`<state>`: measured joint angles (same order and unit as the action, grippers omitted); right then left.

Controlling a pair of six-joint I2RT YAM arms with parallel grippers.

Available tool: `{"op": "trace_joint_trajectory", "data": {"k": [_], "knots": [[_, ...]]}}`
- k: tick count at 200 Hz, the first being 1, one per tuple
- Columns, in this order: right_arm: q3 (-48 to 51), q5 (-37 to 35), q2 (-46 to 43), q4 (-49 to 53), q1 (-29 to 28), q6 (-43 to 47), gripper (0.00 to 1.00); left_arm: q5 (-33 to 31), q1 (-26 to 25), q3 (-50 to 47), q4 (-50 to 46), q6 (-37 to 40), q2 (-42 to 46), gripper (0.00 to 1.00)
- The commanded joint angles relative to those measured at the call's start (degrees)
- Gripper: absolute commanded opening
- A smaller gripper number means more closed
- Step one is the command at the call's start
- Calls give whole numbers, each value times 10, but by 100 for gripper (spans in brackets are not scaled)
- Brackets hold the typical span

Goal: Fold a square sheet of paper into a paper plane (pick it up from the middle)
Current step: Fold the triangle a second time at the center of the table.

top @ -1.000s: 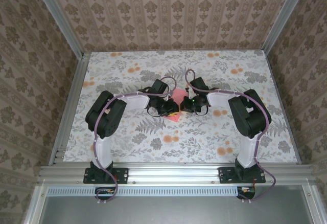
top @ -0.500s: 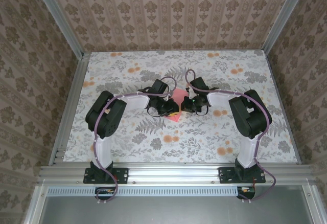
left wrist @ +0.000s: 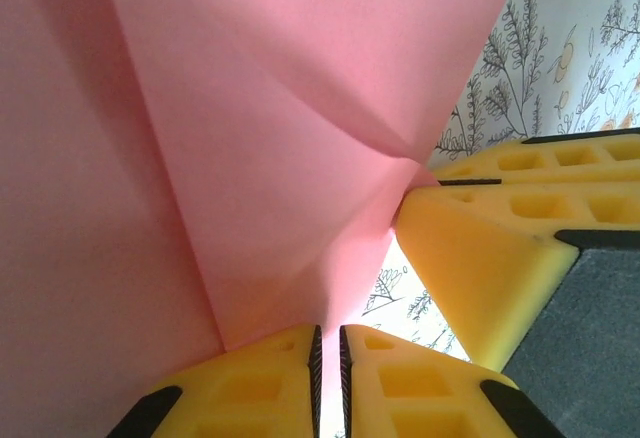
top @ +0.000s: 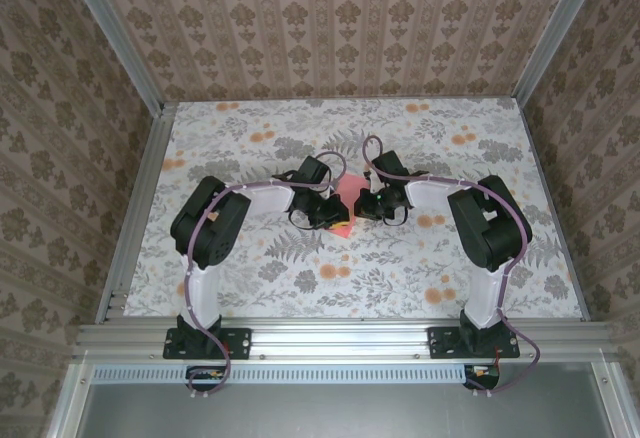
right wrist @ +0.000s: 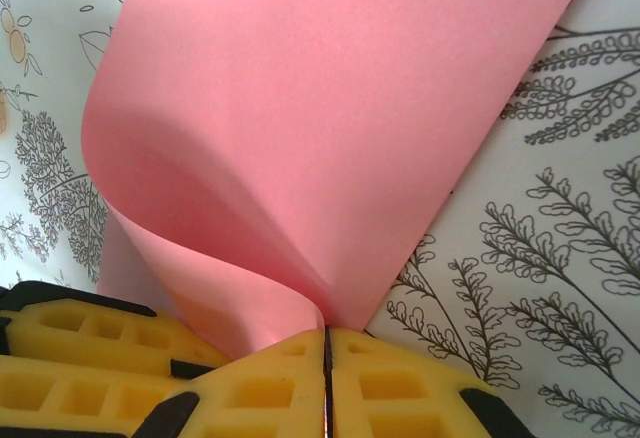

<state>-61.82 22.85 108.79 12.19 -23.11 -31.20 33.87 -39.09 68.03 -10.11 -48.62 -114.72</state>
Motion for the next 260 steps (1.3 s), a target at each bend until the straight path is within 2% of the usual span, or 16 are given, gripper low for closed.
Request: {"op": "trace_joint_trajectory", "data": {"k": [1, 48, 104, 197, 260], "knots": [[-3, -23, -8, 23, -1, 8, 10, 3, -7, 16, -22, 12, -10, 16], [-9, -24, -7, 27, -1, 5, 11, -4, -8, 16, -33, 12, -12, 14], [-10, -59, -61, 46, -1, -2, 24, -14, -7, 16, -48, 9, -15, 13], [15, 14, -66, 25, -13, -6, 14, -21, -8, 23, -56, 5, -20, 12], [43, 4, -83, 5, -15, -5, 15, -28, -8, 25, -60, -9, -20, 12]]}}
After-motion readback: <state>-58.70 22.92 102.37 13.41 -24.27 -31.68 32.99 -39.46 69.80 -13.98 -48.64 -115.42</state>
